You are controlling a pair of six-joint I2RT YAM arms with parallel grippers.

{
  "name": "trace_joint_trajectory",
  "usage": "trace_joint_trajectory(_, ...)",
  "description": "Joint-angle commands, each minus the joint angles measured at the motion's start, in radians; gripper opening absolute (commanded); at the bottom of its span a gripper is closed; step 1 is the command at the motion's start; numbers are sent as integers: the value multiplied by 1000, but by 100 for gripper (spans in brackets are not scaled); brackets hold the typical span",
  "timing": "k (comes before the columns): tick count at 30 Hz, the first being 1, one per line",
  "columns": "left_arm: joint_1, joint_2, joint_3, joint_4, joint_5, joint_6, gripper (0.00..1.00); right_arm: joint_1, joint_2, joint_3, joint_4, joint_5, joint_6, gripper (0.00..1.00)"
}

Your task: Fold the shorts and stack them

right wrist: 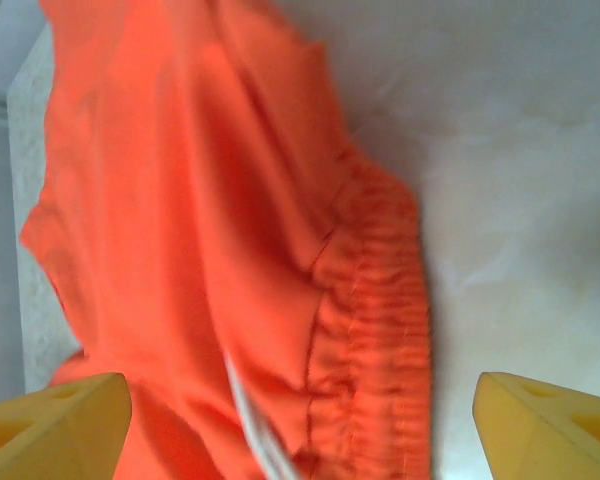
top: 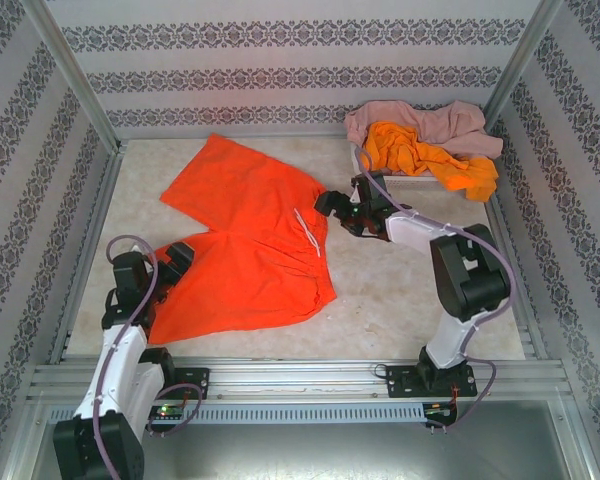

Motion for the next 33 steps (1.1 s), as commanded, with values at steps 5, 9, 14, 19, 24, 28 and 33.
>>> trace_joint_trajectory(5,-14,91,-52,175,-22,-22,100,-6,133,123,123,-3,102,85)
trace_joint_trajectory(9,-16,104,-61,185,-27,-15,100,2,200,200,85,-5,69,82)
trace_joint_trajectory(14,-17,95,-70,182,-33,-12,100,5,273,263,23,42,14,72)
trace_joint_trajectory(19,-18,91,-75,176,-36,-7,100,12,313,293,7,59,-4,40)
trace_joint_trajectory(24,-19,81,-73,165,-40,-4,100,23,286,329,-39,106,-62,1)
trace_joint_trajectory(28,-21,65,-75,156,-51,-2,100,75,204,373,-154,251,-206,0)
trace_joint_trajectory(33,-22,62,-76,152,-59,2,100,226,177,497,-391,595,-458,1)
